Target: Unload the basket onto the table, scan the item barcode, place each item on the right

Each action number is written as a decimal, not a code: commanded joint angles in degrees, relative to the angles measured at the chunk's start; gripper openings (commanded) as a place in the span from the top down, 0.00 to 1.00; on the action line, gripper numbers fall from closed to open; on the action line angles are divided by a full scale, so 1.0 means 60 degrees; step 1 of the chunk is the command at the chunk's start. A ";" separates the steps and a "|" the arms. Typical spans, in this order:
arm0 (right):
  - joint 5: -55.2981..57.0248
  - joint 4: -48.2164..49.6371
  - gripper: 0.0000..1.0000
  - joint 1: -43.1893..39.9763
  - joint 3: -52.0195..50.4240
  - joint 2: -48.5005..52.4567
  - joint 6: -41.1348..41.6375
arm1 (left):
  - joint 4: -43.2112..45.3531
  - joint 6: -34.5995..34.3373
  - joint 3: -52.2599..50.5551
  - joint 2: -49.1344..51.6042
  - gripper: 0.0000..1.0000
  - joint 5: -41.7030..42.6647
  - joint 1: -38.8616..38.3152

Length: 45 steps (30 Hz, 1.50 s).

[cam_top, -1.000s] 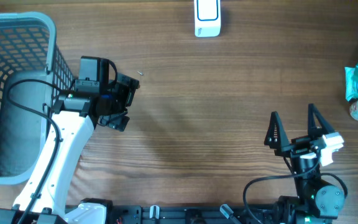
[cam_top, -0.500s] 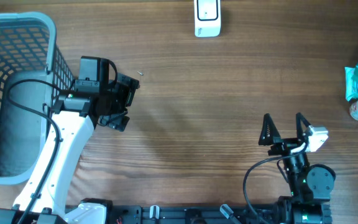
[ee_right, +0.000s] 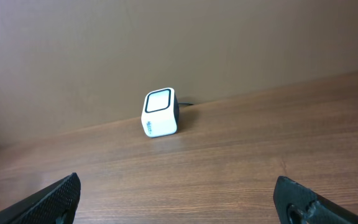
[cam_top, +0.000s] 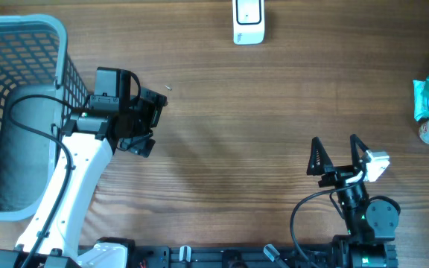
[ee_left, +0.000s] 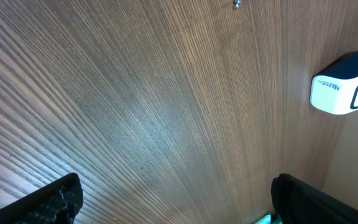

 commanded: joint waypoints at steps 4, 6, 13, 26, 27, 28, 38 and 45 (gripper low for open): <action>0.0098 0.0055 0.00 0.0047 -0.0007 -0.0095 0.0080 | -0.0011 0.0149 -0.0040 -0.0117 0.00 0.0040 0.0000; 0.0102 0.0055 0.00 0.0047 -0.0007 -0.0095 0.0076 | -0.0011 0.0153 -0.0040 -0.0117 0.00 0.0040 0.0000; 0.0098 0.0055 0.00 0.0047 -0.0007 -0.0095 0.0076 | -0.0029 0.0193 -0.0040 -0.0175 0.00 -0.0142 0.0026; 0.0102 0.0055 0.00 0.0047 -0.0007 -0.0095 0.0076 | 0.4014 0.6349 -0.0612 -0.3840 0.00 -0.6983 -0.2816; 0.0098 0.0055 0.00 0.0047 -0.0007 -0.0095 0.0080 | 0.4462 0.6914 -0.0798 -0.4222 0.00 -0.6670 -0.2765; 0.0102 0.0055 0.00 0.0047 -0.0007 -0.0095 0.0080 | 0.4903 0.7377 -0.1086 -0.4696 0.00 -0.6288 -0.2626; 0.0102 0.0055 0.00 0.0047 -0.0007 -0.0095 0.0080 | 0.6510 0.7686 -0.5351 -0.9865 0.00 -0.3559 -0.0368; 0.0102 0.0055 0.00 0.0047 -0.0007 -0.0095 0.0076 | 0.7464 0.7584 -0.7938 -1.2426 0.00 -0.3512 -0.0036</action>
